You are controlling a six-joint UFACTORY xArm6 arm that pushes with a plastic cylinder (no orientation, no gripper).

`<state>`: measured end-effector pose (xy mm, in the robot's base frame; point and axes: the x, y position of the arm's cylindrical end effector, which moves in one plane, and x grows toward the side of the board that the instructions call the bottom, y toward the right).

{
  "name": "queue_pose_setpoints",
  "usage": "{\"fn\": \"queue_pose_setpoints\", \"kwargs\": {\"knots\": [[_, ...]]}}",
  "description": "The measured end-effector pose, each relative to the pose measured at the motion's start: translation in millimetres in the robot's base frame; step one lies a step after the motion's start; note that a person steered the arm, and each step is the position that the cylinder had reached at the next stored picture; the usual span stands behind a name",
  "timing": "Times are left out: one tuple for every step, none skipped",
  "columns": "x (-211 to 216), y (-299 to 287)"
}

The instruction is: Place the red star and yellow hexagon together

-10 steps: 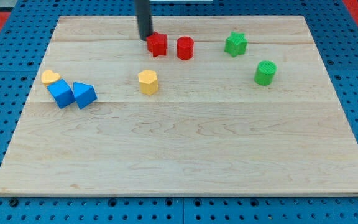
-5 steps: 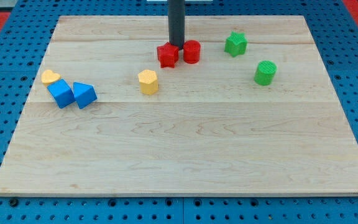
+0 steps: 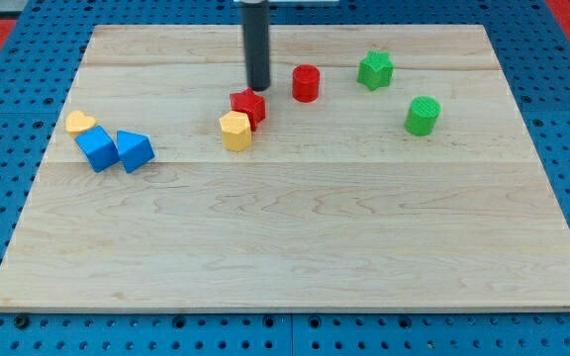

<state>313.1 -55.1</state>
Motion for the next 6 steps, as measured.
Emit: {"fn": "queue_pose_setpoints", "kwargs": {"knots": [[0.0,-14.2],[0.0,-16.1],[-1.4,-27.7],[-9.9,-79.3],[-23.7,-110.4],[-28.9,-113.6]]}}
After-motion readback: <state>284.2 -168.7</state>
